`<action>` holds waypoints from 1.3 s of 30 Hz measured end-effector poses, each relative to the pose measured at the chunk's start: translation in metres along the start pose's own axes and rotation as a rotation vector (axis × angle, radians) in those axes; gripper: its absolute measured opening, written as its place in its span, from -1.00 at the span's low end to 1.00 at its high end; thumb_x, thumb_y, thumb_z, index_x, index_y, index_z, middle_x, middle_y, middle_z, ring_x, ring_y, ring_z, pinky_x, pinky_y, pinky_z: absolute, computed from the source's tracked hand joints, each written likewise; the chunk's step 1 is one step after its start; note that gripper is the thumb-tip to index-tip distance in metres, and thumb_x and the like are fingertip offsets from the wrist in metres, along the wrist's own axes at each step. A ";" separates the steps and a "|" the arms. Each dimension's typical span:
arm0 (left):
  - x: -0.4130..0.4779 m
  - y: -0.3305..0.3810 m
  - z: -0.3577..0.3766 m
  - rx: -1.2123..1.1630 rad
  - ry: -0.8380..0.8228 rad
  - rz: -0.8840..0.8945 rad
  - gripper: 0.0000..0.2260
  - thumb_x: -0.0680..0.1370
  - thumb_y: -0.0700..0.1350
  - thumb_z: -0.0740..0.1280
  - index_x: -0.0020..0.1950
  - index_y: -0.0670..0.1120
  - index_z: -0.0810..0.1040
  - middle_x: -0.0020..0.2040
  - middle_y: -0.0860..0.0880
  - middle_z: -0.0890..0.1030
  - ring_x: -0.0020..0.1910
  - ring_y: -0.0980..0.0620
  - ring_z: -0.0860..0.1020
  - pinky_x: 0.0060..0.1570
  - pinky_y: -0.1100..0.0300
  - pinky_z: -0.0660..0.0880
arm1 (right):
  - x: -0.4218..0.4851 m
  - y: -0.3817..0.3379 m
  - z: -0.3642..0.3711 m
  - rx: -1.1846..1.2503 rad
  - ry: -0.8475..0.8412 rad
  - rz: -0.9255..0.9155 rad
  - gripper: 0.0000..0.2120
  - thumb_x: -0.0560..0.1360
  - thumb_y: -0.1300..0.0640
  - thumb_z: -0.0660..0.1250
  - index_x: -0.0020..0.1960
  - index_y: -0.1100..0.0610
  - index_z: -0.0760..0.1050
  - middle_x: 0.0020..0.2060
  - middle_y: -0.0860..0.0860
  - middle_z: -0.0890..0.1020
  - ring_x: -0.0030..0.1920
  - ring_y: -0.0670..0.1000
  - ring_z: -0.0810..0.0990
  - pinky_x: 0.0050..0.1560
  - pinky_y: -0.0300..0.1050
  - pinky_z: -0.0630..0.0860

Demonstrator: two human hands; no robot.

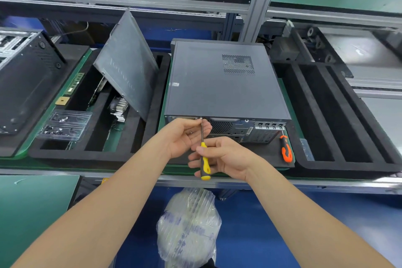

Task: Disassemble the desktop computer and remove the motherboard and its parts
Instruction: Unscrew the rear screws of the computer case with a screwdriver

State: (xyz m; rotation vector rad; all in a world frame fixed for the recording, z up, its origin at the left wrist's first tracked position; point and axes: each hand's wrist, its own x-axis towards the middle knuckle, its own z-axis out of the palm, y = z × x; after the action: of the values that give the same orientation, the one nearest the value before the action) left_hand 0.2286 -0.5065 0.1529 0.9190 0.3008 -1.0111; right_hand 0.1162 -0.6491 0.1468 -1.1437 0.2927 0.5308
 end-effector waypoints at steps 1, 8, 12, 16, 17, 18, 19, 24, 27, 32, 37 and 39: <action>-0.001 0.000 0.000 -0.034 0.002 -0.001 -0.83 0.60 -0.30 0.38 0.13 -0.36 0.64 0.02 -0.25 0.71 -0.02 -0.14 0.74 -0.10 0.10 0.69 | 0.002 0.000 0.003 -0.036 0.041 -0.001 -0.86 0.54 0.18 0.50 0.06 0.21 0.67 0.03 0.26 0.70 0.06 0.24 0.72 -0.03 0.16 0.67; -0.001 -0.006 0.009 -0.087 0.073 -0.008 -0.87 0.63 -0.25 0.38 0.07 -0.31 0.64 -0.12 -0.18 0.72 -0.18 -0.06 0.74 -0.19 0.17 0.69 | 0.009 0.003 0.017 -0.149 0.219 0.002 -0.58 0.34 0.01 0.66 0.06 0.14 0.58 -0.28 0.04 0.66 -0.28 0.05 0.68 -0.34 -0.12 0.58; -0.002 -0.008 0.010 -0.095 0.076 -0.002 -0.86 0.63 -0.24 0.35 0.08 -0.30 0.64 -0.12 -0.18 0.72 -0.20 -0.06 0.74 -0.20 0.17 0.69 | 0.010 0.005 0.017 -0.175 0.247 0.029 -0.57 0.28 -0.06 0.68 -0.01 0.09 0.58 -0.32 0.00 0.63 -0.34 0.00 0.64 -0.34 -0.13 0.57; -0.001 -0.011 0.009 -0.083 0.067 0.008 -0.84 0.61 -0.23 0.35 0.09 -0.29 0.65 -0.10 -0.18 0.71 -0.19 -0.07 0.73 -0.20 0.15 0.69 | 0.009 0.011 0.013 -0.193 0.234 0.037 -0.51 0.22 -0.12 0.70 -0.01 0.09 0.60 -0.28 0.00 0.63 -0.27 -0.02 0.64 -0.18 -0.04 0.66; -0.001 -0.012 0.007 -0.078 0.070 0.012 -0.84 0.60 -0.23 0.34 0.09 -0.29 0.64 -0.12 -0.18 0.71 -0.20 -0.07 0.72 -0.20 0.15 0.68 | 0.009 0.013 0.011 -0.202 0.234 0.043 -0.52 0.23 -0.11 0.71 -0.02 0.10 0.60 -0.28 0.00 0.63 -0.26 -0.02 0.64 -0.10 0.00 0.68; -0.001 -0.013 0.006 -0.073 0.074 0.016 -0.83 0.59 -0.24 0.33 0.09 -0.29 0.64 -0.13 -0.17 0.71 -0.22 -0.06 0.72 -0.22 0.14 0.67 | 0.008 0.014 0.009 -0.215 0.231 0.048 -0.53 0.23 -0.09 0.71 -0.04 0.10 0.59 -0.29 0.01 0.62 -0.25 -0.02 0.64 -0.04 0.04 0.70; 0.000 -0.014 0.005 -0.067 0.079 0.021 -0.83 0.57 -0.24 0.31 0.09 -0.29 0.63 -0.16 -0.17 0.70 -0.24 -0.06 0.71 -0.23 0.15 0.67 | 0.008 0.016 0.008 -0.229 0.226 0.052 -0.56 0.25 -0.08 0.70 -0.08 0.10 0.57 -0.30 0.01 0.62 -0.26 -0.01 0.64 -0.02 0.06 0.70; 0.005 -0.018 -0.002 0.033 0.133 0.061 -0.79 0.52 -0.26 0.22 0.01 -0.29 0.63 -0.25 -0.15 0.69 -0.32 -0.04 0.69 -0.27 0.14 0.65 | 0.002 0.021 0.006 -0.351 0.226 0.039 -0.59 0.35 -0.01 0.66 -0.06 0.13 0.49 -0.26 0.10 0.64 -0.29 0.07 0.65 -0.22 0.00 0.66; 0.008 -0.018 -0.005 0.041 0.157 0.075 -0.74 0.52 -0.19 0.21 -0.02 -0.30 0.64 -0.24 -0.17 0.69 -0.33 -0.06 0.67 -0.27 0.12 0.63 | 0.000 0.023 0.006 -0.407 0.230 0.033 -0.63 0.38 0.02 0.64 -0.07 0.14 0.50 -0.22 0.14 0.65 -0.28 0.11 0.66 -0.27 -0.05 0.63; 0.017 -0.023 -0.012 -0.054 0.177 0.062 -0.75 0.71 -0.20 0.18 0.04 -0.28 0.62 -0.22 -0.14 0.71 -0.32 0.01 0.67 -0.35 0.18 0.62 | -0.003 0.029 0.005 -0.424 0.222 0.007 -0.70 0.45 0.11 0.59 -0.01 0.25 0.56 -0.21 0.14 0.70 -0.25 0.11 0.70 -0.23 -0.07 0.64; 0.018 -0.034 -0.021 -0.086 0.134 0.017 -0.78 0.73 -0.33 0.11 0.18 -0.26 0.56 -0.04 -0.16 0.67 -0.08 0.02 0.62 -0.11 0.20 0.58 | -0.007 0.036 0.002 -0.370 0.269 -0.060 -0.85 0.53 0.15 0.51 0.03 0.22 0.64 -0.10 0.21 0.72 -0.20 0.07 0.71 -0.16 -0.06 0.66; 0.017 -0.037 -0.024 -0.106 0.109 -0.040 -0.75 0.72 -0.37 0.09 0.20 -0.27 0.55 0.07 -0.19 0.64 -0.08 0.03 0.57 -0.08 0.19 0.57 | -0.009 0.038 0.000 -0.384 0.299 -0.096 -0.88 0.56 0.15 0.47 0.04 0.18 0.64 -0.09 0.19 0.73 -0.19 0.07 0.72 -0.17 -0.09 0.65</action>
State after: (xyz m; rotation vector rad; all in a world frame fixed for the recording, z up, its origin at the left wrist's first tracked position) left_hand 0.2112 -0.5061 0.1086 0.8759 0.4618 -0.9735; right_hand 0.0882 -0.6391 0.1210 -1.6068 0.4024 0.3364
